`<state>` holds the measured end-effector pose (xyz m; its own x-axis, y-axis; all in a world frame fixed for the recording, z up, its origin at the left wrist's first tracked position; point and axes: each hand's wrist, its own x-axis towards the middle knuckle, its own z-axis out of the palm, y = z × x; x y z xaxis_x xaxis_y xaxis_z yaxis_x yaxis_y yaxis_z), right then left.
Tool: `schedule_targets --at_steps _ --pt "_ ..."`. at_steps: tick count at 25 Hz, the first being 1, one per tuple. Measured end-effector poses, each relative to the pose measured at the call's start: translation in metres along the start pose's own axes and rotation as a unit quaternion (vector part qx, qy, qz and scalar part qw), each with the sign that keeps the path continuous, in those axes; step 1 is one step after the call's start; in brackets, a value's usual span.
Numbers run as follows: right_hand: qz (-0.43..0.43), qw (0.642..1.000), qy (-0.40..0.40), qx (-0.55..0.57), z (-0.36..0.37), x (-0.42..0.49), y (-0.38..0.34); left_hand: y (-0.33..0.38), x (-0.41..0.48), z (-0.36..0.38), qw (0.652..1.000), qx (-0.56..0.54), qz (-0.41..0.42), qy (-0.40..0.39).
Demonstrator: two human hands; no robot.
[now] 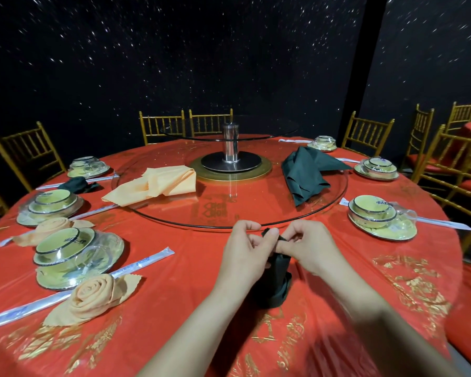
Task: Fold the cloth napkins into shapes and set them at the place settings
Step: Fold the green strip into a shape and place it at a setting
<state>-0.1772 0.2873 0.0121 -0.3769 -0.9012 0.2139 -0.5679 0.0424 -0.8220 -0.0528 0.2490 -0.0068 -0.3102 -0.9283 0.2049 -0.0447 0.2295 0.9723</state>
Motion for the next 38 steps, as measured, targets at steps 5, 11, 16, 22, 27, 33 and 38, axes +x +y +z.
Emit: schedule_targets --at_steps 5,11,16,22,27,33,38 --pt "0.093 0.968 -0.058 0.227 -0.001 -0.01 0.009 0.005 -0.001 0.001 0.995 -0.095 -0.043 0.007" --pt "0.032 0.975 -0.045 0.213 0.011 -0.019 0.014 -0.004 -0.007 0.005 1.0 -0.012 -0.01 0.024" --pt "-0.013 0.977 0.033 0.21 0.014 -0.025 0.024 -0.011 -0.011 0.005 0.995 -0.056 0.014 0.086" --pt "-0.042 0.984 0.027 0.169 0.024 -0.029 0.021 -0.011 -0.015 0.015 0.993 -0.077 -0.013 0.087" --pt "-0.051 0.971 0.03 0.23 0.018 -0.029 0.027 -0.014 -0.014 0.007 0.988 -0.101 -0.011 0.114" --pt "-0.066 0.993 0.062 0.073 0.016 -0.029 0.04 -0.027 -0.013 0.006 0.997 0.019 0.018 0.08" --pt "-0.007 0.987 0.127 0.102 0.031 -0.025 0.029 -0.022 -0.019 0.023 0.991 0.04 0.012 0.13"
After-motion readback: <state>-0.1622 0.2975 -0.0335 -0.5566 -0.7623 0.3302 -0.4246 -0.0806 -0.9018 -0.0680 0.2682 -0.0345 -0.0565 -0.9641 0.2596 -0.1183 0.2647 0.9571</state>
